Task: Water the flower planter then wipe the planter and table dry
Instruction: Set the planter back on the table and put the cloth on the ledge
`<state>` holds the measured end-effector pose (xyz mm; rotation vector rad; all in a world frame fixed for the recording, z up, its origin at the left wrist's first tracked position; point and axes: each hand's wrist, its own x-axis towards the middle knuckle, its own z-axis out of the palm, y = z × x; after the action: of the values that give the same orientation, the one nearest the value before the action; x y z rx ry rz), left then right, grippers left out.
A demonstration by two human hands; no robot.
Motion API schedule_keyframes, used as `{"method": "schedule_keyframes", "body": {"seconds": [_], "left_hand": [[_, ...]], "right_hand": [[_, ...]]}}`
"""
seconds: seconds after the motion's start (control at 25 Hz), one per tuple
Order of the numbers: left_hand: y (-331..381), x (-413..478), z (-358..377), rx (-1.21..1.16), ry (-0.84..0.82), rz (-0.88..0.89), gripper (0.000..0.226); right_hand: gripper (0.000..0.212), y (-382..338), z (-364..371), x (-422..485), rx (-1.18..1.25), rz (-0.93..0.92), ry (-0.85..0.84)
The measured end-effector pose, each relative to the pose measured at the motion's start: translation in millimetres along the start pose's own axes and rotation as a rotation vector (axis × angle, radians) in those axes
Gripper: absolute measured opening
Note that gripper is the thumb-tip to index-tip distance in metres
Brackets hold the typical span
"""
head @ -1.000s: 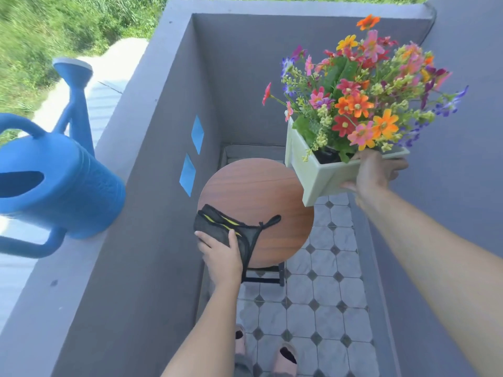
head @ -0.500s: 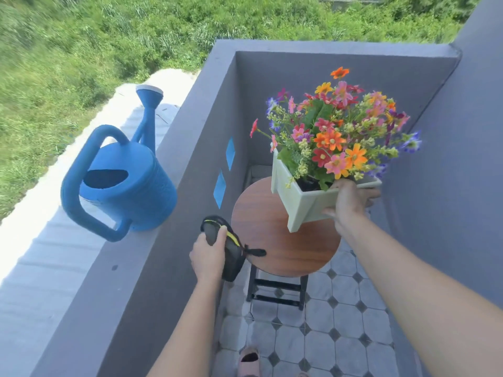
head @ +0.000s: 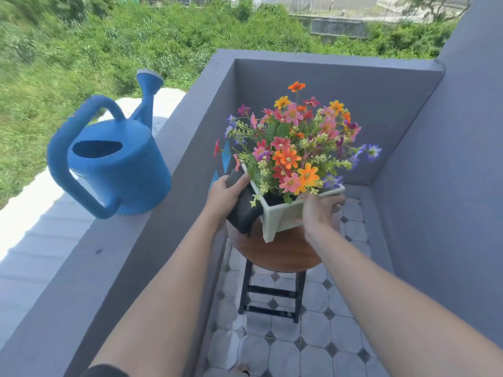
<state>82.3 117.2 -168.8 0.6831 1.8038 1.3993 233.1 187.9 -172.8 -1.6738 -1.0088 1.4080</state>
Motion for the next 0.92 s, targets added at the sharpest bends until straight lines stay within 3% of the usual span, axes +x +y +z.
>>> {"method": "schedule_keyframes", "body": {"seconds": [0.16, 0.44, 0.72, 0.92], "left_hand": [[-31, 6, 18, -0.001, 0.006, 0.095, 0.026], [-45, 7, 32, -0.030, 0.000, 0.163, 0.023], [-34, 9, 28, -0.013, 0.023, 0.137, 0.023], [-41, 0, 13, 0.115, 0.186, 0.059, 0.045]], "right_hand": [[0.051, 24, -10, 21, -0.055, -0.088, 0.022], [0.051, 29, -28, 29, -0.174, -0.185, 0.056], [0.059, 20, -21, 23, 0.004, -0.123, -0.031], [0.080, 16, -33, 11, 0.088, 0.013, -0.135]]}}
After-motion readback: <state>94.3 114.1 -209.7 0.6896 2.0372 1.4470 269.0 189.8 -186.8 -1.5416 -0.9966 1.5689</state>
